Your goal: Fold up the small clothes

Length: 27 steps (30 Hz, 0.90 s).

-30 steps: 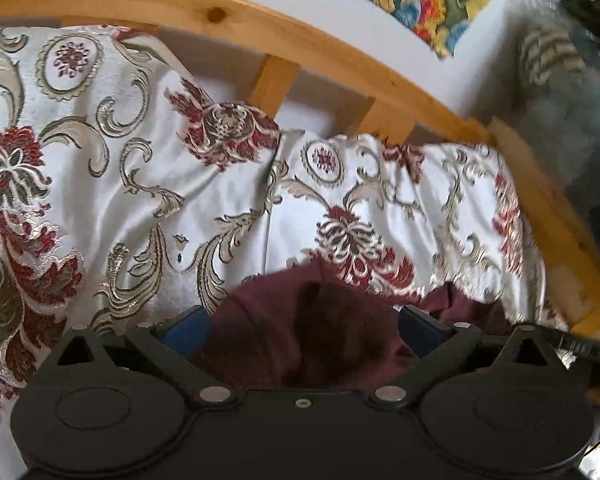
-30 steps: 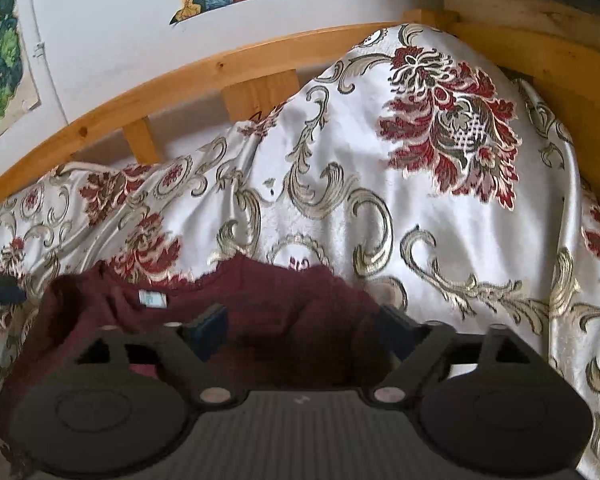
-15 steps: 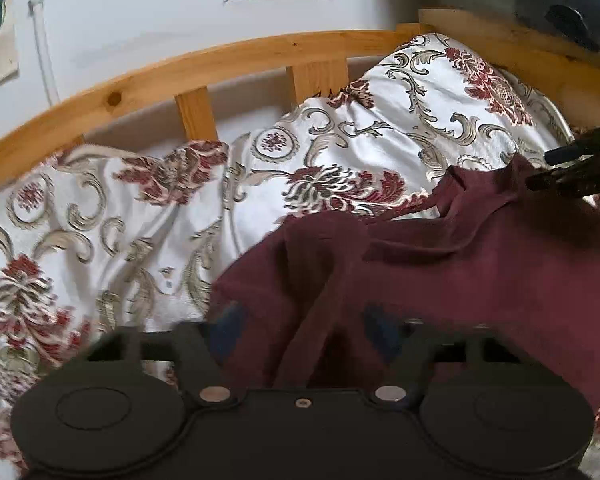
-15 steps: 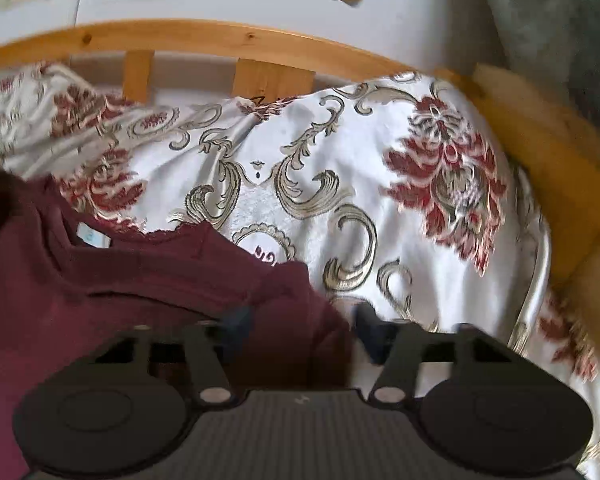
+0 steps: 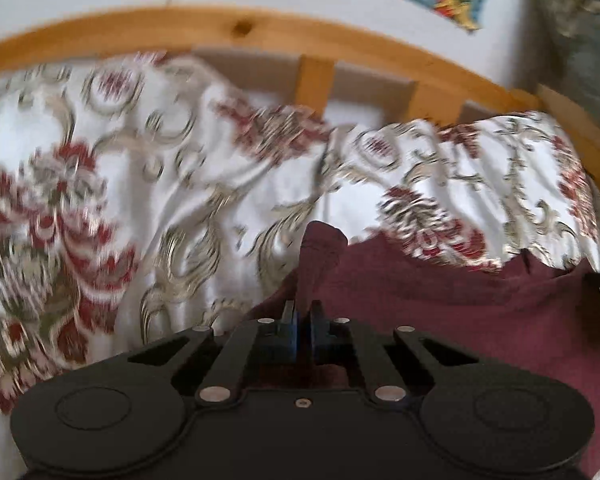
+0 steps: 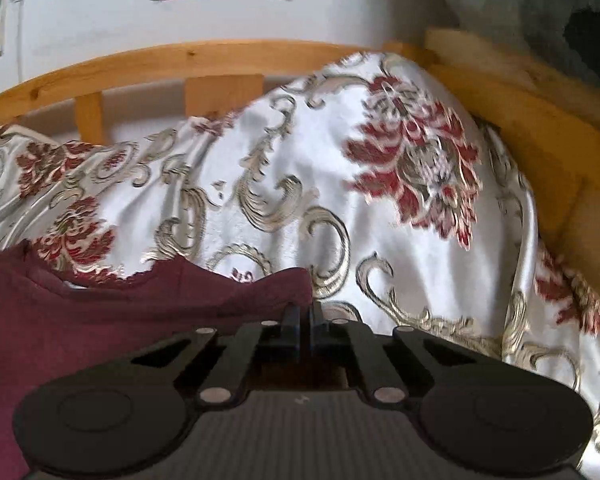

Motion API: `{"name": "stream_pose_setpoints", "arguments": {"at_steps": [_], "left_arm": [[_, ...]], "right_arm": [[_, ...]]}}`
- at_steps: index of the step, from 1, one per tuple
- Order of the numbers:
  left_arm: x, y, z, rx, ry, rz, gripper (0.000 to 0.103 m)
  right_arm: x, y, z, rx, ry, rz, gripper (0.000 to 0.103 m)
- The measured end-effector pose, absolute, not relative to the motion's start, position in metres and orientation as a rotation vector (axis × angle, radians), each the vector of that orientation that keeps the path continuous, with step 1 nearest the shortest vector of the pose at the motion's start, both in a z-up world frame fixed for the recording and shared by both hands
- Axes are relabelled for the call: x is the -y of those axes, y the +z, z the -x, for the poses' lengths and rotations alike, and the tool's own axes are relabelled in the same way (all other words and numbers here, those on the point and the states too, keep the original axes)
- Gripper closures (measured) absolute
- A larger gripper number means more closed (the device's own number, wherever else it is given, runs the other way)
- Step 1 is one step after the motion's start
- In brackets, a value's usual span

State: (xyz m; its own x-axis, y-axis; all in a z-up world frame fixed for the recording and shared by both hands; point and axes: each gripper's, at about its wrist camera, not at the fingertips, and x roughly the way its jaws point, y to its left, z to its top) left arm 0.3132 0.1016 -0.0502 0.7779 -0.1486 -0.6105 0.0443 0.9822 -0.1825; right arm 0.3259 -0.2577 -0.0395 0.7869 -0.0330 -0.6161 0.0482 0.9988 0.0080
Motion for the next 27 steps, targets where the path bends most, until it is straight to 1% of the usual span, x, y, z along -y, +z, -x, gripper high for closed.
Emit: {"name": "stream_pose_setpoints", "arguments": {"at_steps": [6, 7, 8, 9, 10, 11, 12, 13, 15, 16, 17, 18, 19, 21, 22, 27], "left_arm": [[-0.107, -0.059, -0.322, -0.707, -0.102, 0.197, 0.096], [-0.108, -0.059, -0.323, -0.707, -0.103, 0.197, 0.095], [-0.109, -0.059, -0.322, -0.705, -0.107, 0.202, 0.09], [-0.11, -0.058, -0.322, -0.705, -0.11, 0.208, 0.087], [-0.111, -0.058, -0.321, -0.707, -0.108, 0.215, 0.085], [-0.112, -0.058, -0.32, -0.708, -0.108, 0.223, 0.082], [-0.113, -0.057, -0.319, -0.709, -0.108, 0.229, 0.075], [-0.112, -0.056, -0.318, -0.708, -0.111, 0.235, 0.07], [-0.111, -0.054, -0.316, -0.699, -0.113, 0.238, 0.048], [-0.11, -0.052, -0.313, -0.69, -0.11, 0.235, 0.043], [-0.109, -0.051, -0.311, -0.682, -0.103, 0.226, 0.033], [-0.108, -0.049, -0.308, -0.67, -0.095, 0.214, 0.025], [-0.107, -0.047, -0.305, -0.656, -0.09, 0.202, 0.023], [-0.106, -0.045, -0.301, -0.639, -0.097, 0.189, 0.016], [-0.106, -0.044, -0.298, -0.633, -0.099, 0.188, 0.015], [-0.108, -0.043, -0.286, -0.619, -0.076, 0.219, 0.007]], "right_arm": [[0.278, -0.047, -0.336, -0.715, -0.071, -0.178, 0.097], [0.277, -0.047, -0.334, -0.712, -0.067, -0.178, 0.097], [0.276, -0.047, -0.333, -0.707, -0.058, -0.164, 0.097], [0.273, -0.046, -0.331, -0.704, -0.055, -0.152, 0.094], [0.271, -0.045, -0.33, -0.699, -0.052, -0.136, 0.089], [0.268, -0.044, -0.327, -0.691, -0.048, -0.12, 0.086], [0.264, -0.042, -0.325, -0.681, -0.046, -0.103, 0.074], [0.26, -0.04, -0.323, -0.674, -0.043, -0.083, 0.057], [0.247, -0.036, -0.318, -0.648, -0.019, -0.014, 0.039], [0.239, -0.034, -0.315, -0.631, -0.007, 0.029, 0.035], [0.229, -0.032, -0.312, -0.615, 0.012, 0.077, 0.033], [0.222, -0.03, -0.311, -0.607, 0.031, 0.109, 0.027], [0.213, -0.029, -0.31, -0.602, 0.055, 0.141, 0.021], [0.193, -0.029, -0.308, -0.592, 0.11, 0.199, 0.017], [0.186, -0.03, -0.308, -0.59, 0.133, 0.219, 0.015], [0.135, -0.047, -0.327, -0.629, 0.214, 0.341, 0.015]]}}
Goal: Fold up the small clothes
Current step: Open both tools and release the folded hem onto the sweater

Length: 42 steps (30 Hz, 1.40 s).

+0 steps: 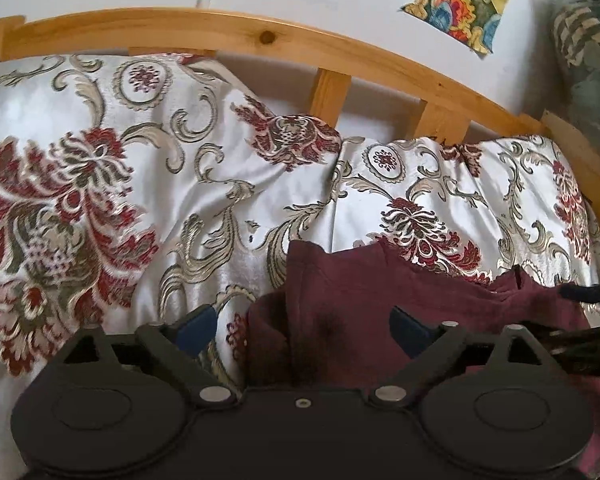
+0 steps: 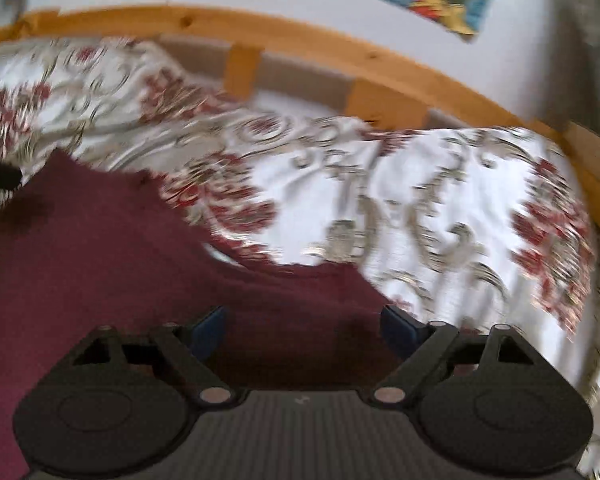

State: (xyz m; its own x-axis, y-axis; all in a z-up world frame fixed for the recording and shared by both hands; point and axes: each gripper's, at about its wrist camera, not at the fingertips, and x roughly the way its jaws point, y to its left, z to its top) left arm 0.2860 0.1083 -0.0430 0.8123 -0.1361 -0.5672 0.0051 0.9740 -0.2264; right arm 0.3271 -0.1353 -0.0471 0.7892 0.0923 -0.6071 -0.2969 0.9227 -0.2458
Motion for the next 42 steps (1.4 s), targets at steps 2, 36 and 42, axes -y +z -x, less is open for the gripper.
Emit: {"name": "stream_pose_setpoints", "arguments": {"at_steps": [2, 36, 42], "left_arm": [[-0.109, -0.044, -0.279, -0.618, -0.062, 0.239, 0.005], [-0.105, -0.05, -0.162, -0.662, 0.025, 0.582, 0.001], [-0.099, -0.057, -0.162, -0.685, 0.013, 0.551, 0.001]], "right_arm": [[0.122, -0.053, -0.337, -0.631, 0.184, 0.384, 0.015], [0.164, -0.005, -0.171, -0.527, 0.03, -0.039, 0.0], [0.163, -0.014, -0.152, -0.482, 0.039, -0.012, 0.0]]}}
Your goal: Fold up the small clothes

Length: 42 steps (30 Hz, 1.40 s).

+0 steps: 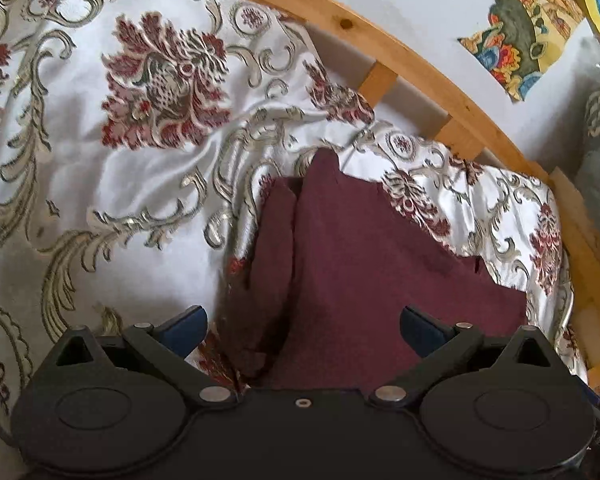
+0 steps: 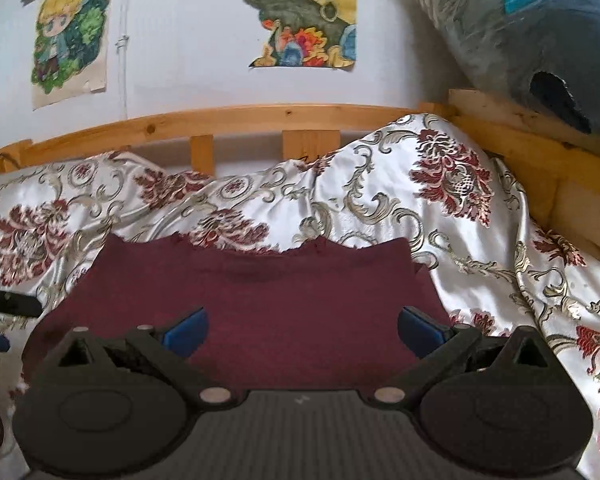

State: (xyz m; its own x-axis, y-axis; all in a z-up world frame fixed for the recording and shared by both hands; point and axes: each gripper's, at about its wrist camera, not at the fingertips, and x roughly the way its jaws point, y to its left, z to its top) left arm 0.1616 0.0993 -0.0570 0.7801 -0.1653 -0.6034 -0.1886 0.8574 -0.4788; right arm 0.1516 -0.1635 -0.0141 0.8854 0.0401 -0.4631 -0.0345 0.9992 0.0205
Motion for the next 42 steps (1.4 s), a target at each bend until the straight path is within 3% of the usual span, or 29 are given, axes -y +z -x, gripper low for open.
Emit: {"name": "stream_pose_setpoints", "arguments": {"at_steps": [16, 42], "left_arm": [[-0.099, -0.082, -0.183, -0.804, 0.042, 0.547, 0.001], [-0.103, -0.088, -0.191, -0.805, 0.061, 0.539, 0.001]], "right_arm": [[0.141, -0.047, -0.16, -0.454, 0.055, 0.057, 0.0], [0.131, -0.092, -0.169, -0.556, 0.06, 0.085, 0.0]]}}
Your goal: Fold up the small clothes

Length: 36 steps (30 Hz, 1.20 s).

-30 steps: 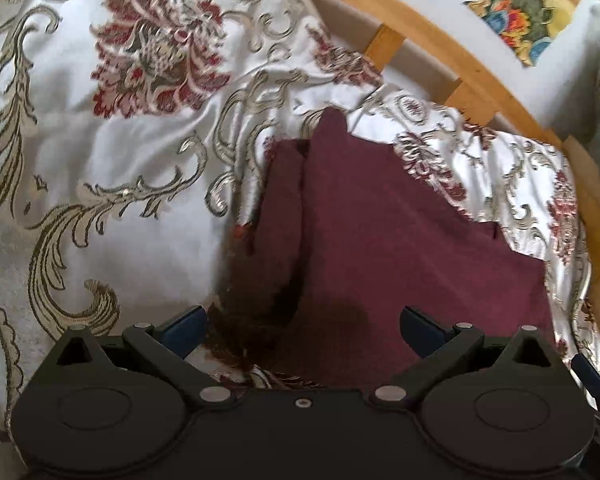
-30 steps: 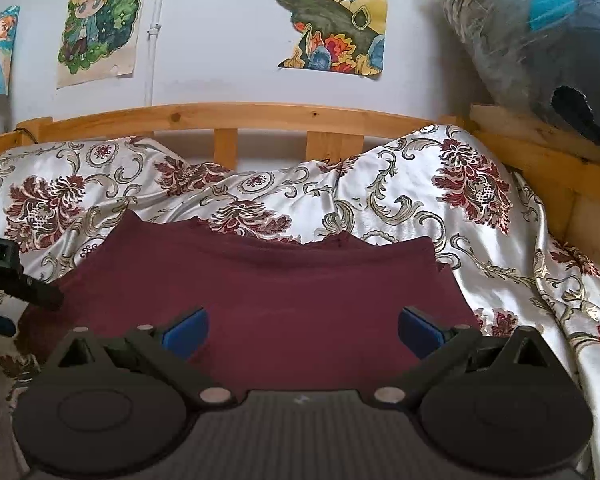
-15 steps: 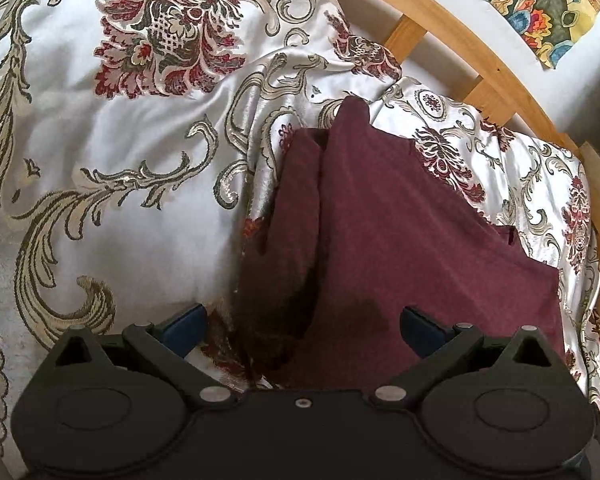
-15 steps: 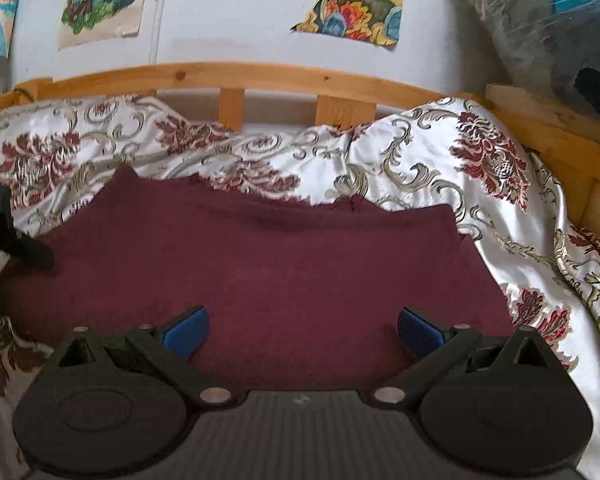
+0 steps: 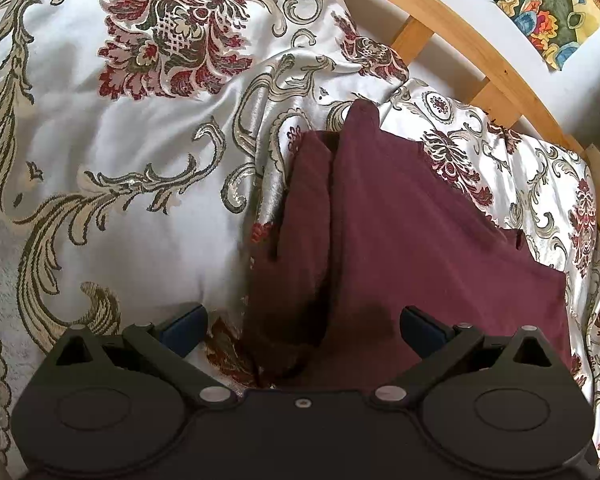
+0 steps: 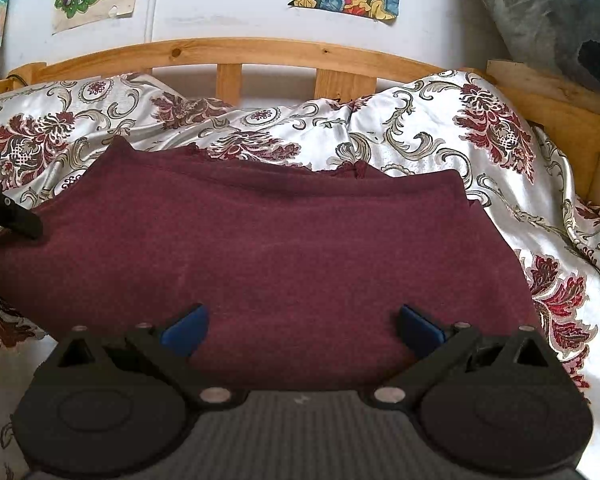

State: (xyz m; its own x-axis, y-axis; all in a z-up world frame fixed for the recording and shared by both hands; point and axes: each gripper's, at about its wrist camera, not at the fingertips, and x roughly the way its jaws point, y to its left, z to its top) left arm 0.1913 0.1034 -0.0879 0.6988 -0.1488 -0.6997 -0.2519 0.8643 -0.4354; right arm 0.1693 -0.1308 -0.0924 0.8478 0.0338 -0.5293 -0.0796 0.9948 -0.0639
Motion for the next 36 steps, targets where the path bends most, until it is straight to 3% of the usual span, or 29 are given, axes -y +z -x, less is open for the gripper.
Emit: {"name": "stream_pose_setpoints", "arguments": {"at_steps": [36], "left_arm": [[-0.085, -0.073, -0.198, -0.671, 0.021, 0.274, 0.006]], "right_arm": [[0.13, -0.095, -0.168, -0.549, 0.059, 0.081, 0.0]]}}
